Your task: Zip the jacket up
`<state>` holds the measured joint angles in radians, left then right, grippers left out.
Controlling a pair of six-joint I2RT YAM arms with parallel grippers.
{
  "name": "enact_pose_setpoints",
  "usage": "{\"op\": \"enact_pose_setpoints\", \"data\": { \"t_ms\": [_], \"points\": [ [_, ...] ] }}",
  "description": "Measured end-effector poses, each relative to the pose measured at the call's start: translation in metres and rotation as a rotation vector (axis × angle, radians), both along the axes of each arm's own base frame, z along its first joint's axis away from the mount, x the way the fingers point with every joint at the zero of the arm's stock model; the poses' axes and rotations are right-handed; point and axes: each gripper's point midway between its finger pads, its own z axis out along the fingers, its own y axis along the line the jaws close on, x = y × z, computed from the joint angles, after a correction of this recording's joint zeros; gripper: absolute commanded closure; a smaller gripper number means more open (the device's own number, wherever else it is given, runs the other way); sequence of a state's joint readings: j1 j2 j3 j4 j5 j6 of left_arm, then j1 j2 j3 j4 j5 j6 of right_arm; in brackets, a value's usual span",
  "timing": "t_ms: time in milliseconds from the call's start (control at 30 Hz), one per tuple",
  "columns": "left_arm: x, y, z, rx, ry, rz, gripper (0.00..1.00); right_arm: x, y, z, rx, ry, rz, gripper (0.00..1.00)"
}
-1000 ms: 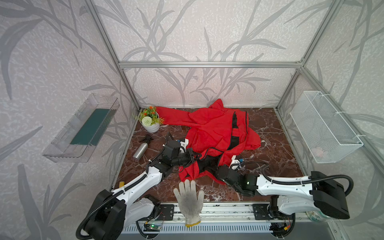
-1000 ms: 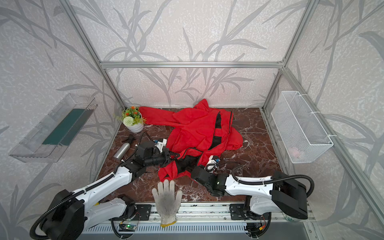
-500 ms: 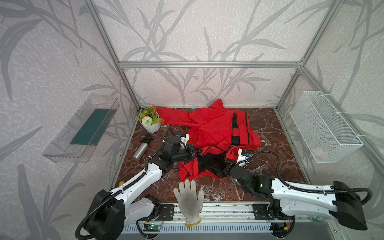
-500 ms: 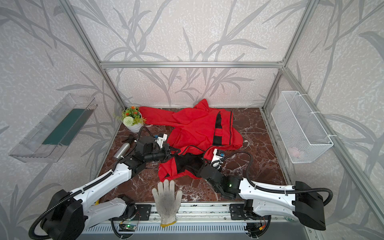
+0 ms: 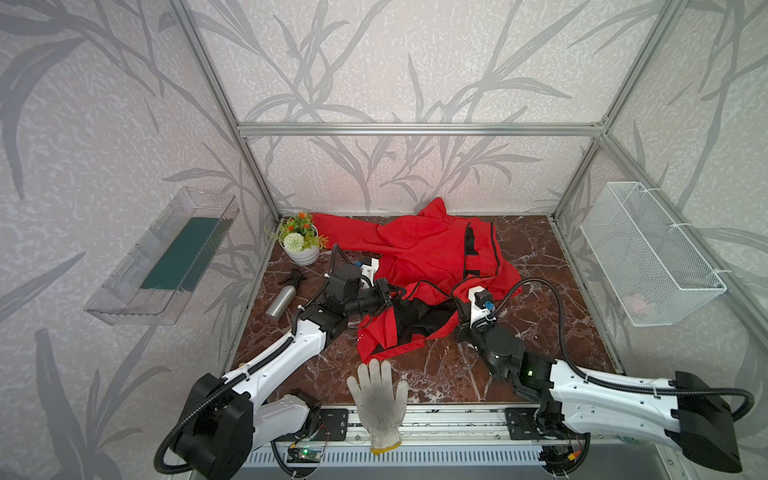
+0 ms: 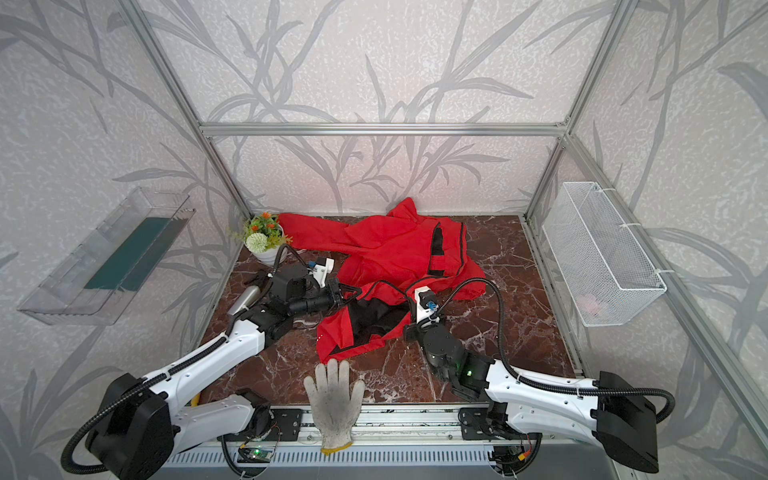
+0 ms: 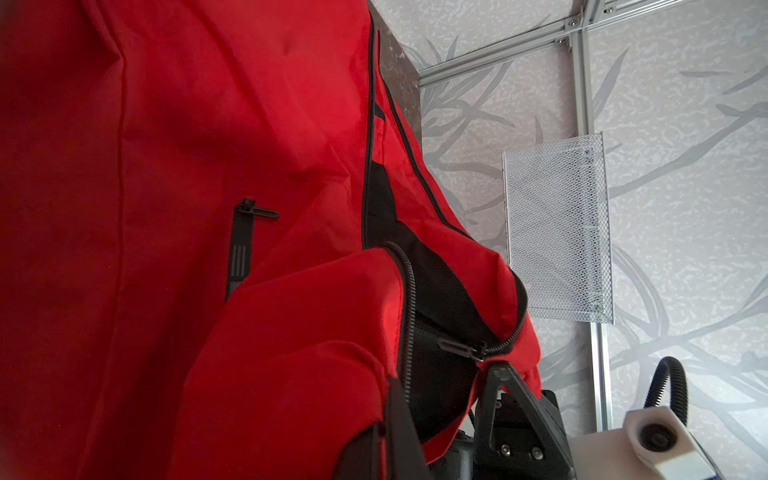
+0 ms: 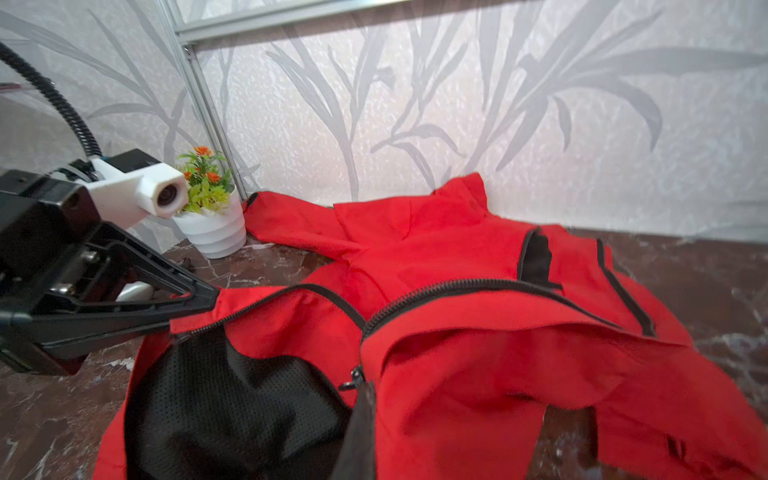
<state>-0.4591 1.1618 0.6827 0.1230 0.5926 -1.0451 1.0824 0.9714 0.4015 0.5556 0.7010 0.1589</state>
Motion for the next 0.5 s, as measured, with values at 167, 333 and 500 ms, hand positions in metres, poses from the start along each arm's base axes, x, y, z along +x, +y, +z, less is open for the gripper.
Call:
{"op": "enact_pose_setpoints", "data": {
  "t_ms": [167,333,500],
  "points": [
    [0.01,0.006,0.007,-0.007,-0.033,0.034,1.0,0.008,-0.001,0.026,-0.041,-0.116,0.05,1.0],
    [0.022,0.014,0.02,-0.024,-0.064,0.069,1.0,0.014,-0.008,0.051,-0.033,-0.202,0.087,1.0],
    [0.036,0.01,0.052,-0.086,-0.149,0.083,1.0,0.016,0.0,0.07,-0.039,-0.266,0.159,1.0]
  ]
}}
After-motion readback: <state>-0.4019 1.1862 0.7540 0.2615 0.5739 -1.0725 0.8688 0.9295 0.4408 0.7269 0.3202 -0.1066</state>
